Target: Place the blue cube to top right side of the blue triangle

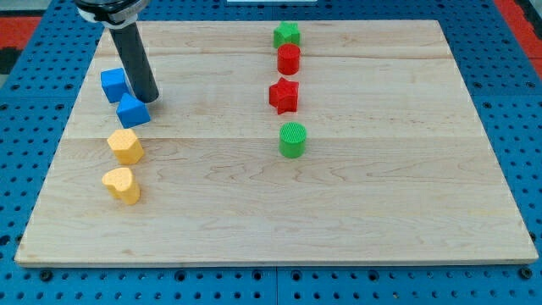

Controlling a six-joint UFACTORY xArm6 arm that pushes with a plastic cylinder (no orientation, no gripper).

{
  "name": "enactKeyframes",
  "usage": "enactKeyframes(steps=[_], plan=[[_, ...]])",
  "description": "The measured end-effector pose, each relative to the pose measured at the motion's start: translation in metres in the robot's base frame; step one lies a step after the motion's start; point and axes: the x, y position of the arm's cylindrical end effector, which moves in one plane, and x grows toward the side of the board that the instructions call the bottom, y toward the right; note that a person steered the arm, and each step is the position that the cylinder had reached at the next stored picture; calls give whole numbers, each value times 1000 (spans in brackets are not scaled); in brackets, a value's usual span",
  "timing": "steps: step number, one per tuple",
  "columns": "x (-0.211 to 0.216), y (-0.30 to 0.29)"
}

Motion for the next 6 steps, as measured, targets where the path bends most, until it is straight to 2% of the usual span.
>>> enactKeyframes(steps=[1,2,3,4,6], plan=[[-60,0],[-90,-51],[-70,-116],[-30,-123],[-15,-98]])
